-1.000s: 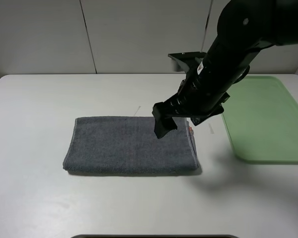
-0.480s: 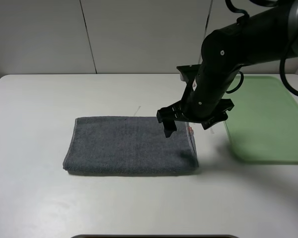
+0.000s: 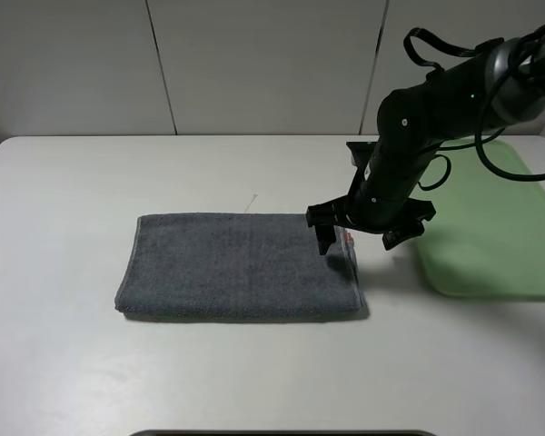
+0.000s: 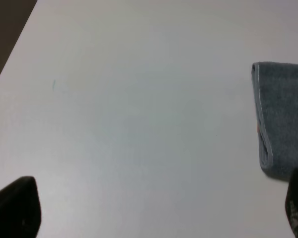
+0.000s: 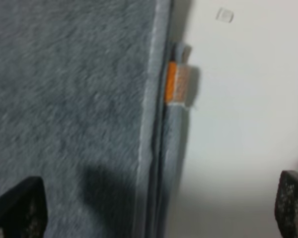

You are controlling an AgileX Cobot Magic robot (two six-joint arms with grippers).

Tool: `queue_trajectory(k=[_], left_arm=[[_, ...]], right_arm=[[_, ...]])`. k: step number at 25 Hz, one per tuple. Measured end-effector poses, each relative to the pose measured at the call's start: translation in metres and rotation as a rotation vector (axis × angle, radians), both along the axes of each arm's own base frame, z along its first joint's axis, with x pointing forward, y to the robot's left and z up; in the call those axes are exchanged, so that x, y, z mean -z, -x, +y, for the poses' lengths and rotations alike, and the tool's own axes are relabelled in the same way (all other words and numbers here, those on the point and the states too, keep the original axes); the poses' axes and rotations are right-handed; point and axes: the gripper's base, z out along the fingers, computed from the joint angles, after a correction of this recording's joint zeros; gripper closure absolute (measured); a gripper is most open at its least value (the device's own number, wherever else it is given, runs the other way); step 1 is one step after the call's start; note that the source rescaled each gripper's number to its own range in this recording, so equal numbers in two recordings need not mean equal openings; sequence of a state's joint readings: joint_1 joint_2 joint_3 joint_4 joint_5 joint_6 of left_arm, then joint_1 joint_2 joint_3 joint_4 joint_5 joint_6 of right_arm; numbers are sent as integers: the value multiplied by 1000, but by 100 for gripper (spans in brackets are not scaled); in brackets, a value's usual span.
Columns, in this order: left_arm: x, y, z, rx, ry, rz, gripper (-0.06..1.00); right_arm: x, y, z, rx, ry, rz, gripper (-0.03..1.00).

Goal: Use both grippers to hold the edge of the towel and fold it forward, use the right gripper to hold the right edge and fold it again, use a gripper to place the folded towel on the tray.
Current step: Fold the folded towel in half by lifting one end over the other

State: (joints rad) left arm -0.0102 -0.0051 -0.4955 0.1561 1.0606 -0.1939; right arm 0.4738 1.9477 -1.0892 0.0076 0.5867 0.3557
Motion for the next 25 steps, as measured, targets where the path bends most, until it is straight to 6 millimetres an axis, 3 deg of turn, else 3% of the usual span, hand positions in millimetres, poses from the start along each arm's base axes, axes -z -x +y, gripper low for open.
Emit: queue_trajectory(k=[14, 22, 25], left_arm=[[0, 0, 0, 0, 0, 0, -6], [0, 0, 0, 0, 0, 0, -6], [0, 0, 0, 0, 0, 0, -6]], right_arm=[[28, -3, 3, 14, -1, 26, -3], [32, -4, 3, 15, 2, 32, -3], [32, -5, 3, 14, 2, 31, 9]])
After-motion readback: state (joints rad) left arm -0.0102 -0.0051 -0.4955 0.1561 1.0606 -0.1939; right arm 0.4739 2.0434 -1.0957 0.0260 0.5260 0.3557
